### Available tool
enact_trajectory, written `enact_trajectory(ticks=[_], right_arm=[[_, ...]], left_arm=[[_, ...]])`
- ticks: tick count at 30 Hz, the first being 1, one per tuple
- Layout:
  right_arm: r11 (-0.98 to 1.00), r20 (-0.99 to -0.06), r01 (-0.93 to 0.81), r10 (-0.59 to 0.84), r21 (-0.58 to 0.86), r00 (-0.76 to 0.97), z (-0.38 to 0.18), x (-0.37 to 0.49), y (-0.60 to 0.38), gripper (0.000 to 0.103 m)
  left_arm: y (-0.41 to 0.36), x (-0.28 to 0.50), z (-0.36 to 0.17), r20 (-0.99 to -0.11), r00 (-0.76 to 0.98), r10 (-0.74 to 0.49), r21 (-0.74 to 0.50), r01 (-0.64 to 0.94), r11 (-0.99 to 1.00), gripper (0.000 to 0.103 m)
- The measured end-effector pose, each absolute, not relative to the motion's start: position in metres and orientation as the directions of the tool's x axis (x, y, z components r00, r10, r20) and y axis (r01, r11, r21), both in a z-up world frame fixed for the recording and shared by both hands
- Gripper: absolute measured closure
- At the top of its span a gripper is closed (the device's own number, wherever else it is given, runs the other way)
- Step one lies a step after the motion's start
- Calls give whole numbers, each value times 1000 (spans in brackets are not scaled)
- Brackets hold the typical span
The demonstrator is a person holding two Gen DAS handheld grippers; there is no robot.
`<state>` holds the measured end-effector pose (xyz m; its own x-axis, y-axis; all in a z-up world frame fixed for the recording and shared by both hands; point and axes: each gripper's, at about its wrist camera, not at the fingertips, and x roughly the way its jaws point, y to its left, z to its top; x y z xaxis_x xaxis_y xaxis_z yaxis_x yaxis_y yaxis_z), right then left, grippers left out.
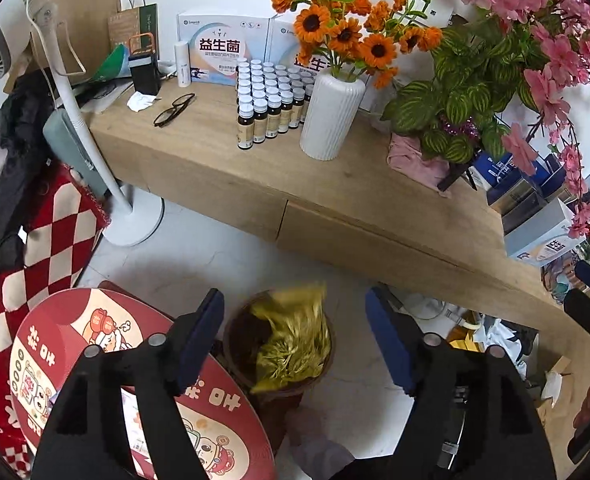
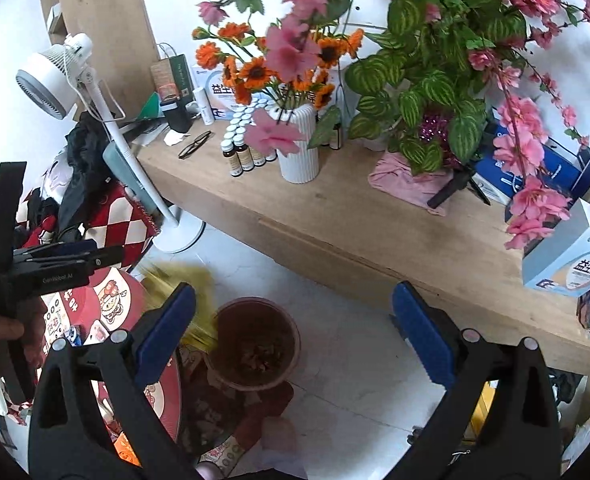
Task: Collect trash
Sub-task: 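Move the gold foil bag over the bin and open the left tool, then grasp the white foam net with the left tool while the right tool grasps the red wrapper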
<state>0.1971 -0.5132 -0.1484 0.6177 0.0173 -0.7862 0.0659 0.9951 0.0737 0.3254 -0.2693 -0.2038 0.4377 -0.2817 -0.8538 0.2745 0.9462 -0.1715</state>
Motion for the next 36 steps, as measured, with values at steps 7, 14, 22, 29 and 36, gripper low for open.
enact_trajectory(ticks=[7, 14, 22, 29, 36], right_arm=[[997, -793, 13, 53, 77, 606, -150, 209, -488, 6], [994, -794, -63, 106, 85, 599, -146, 220, -448, 6], [983, -798, -162, 166, 86, 579, -145, 221, -392, 6], [958, -814, -272, 226, 88, 535, -153, 213, -335, 6], [925, -843, -371, 262, 81, 470, -173, 205, -282, 6]], left_arm=[[-226, 317, -193, -845, 485, -226, -161, 172, 972, 12], [-142, 287, -187, -854, 509, -104, -133, -21, 991, 8], [-42, 230, -173, -847, 531, 22, -128, -245, 961, 8], [20, 174, -170, -853, 508, 119, -101, -384, 918, 8], [70, 109, -182, -872, 454, 184, -87, -514, 853, 8]])
